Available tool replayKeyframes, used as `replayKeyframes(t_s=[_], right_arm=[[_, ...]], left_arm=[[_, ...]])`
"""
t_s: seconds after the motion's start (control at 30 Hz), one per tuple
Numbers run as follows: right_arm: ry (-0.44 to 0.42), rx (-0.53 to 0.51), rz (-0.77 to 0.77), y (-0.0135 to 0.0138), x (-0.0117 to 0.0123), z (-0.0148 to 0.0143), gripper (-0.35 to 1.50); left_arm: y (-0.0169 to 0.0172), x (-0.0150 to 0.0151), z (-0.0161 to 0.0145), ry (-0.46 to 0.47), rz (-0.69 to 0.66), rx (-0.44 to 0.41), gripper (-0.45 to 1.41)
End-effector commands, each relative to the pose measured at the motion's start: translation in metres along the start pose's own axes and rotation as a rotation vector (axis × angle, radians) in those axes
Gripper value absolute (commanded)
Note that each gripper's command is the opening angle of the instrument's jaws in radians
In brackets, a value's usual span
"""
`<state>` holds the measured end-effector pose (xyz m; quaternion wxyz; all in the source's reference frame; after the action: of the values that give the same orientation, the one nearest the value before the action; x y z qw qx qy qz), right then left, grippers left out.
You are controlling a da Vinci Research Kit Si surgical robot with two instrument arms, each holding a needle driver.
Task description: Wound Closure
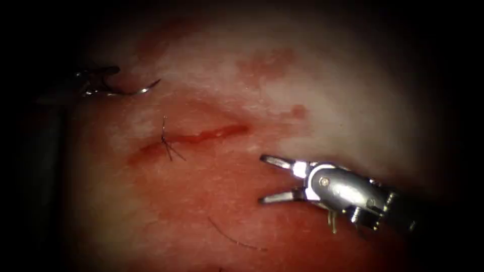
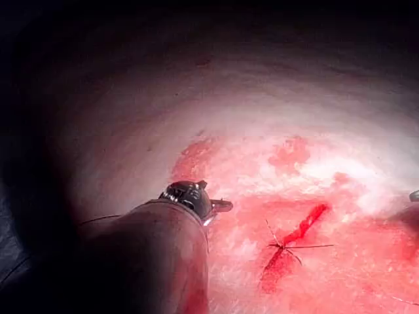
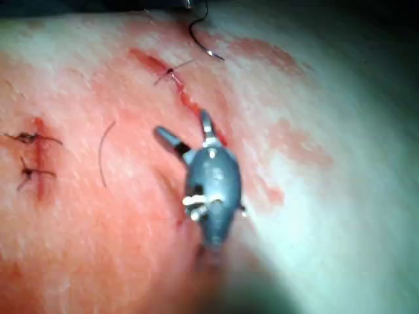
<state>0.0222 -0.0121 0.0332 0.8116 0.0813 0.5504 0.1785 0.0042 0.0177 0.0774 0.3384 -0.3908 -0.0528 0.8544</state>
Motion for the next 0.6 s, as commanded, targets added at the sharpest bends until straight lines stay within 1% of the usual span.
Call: replayKeyframes(t_s=[0.03, 0.1, 0.17, 0.23, 0.37, 0.47, 0.53, 0.6], right_arm=[[-0.012, 0.01, 0.009, -0.0003, 0.0002, 0.0014, 1.26], [-0.028, 0.014, 0.025, -0.0006, 0.0004, 0.0016, 1.28], [-0.041, 0.018, 0.041, -0.0009, 0.0005, 0.0019, 1.33], [-0.056, 0.025, 0.04, -0.001, 0.0006, 0.002, 1.33], [-0.063, 0.026, 0.041, -0.0008, 0.0006, 0.0021, 1.33], [-0.063, 0.025, 0.041, -0.0007, 0.0005, 0.0022, 1.35], [-0.064, 0.025, 0.041, -0.0006, 0.0004, 0.0022, 1.35], [-0.064, 0.024, 0.041, -0.0005, 0.0004, 0.0022, 1.36]], left_arm=[[-0.0006, -0.0002, 0.0013, -0.007, 0.003, -0.001, 0.31], [-0.0015, -0.0007, 0.0024, -0.039, 0.0, 0.008, 0.32], [-0.0022, -0.0013, 0.0034, -0.076, -0.01, 0.015, 0.39], [-0.0025, -0.0021, 0.0042, -0.105, -0.049, 0.008, 0.49], [-0.0031, -0.0037, 0.0058, -0.179, -0.113, -0.007, 0.51], [-0.0033, -0.0048, 0.0068, -0.194, -0.137, -0.026, 0.54], [-0.0033, -0.0057, 0.0076, -0.194, -0.17, -0.067, 0.56], [-0.0032, -0.006, 0.0079, -0.19, -0.175, -0.076, 0.56]])
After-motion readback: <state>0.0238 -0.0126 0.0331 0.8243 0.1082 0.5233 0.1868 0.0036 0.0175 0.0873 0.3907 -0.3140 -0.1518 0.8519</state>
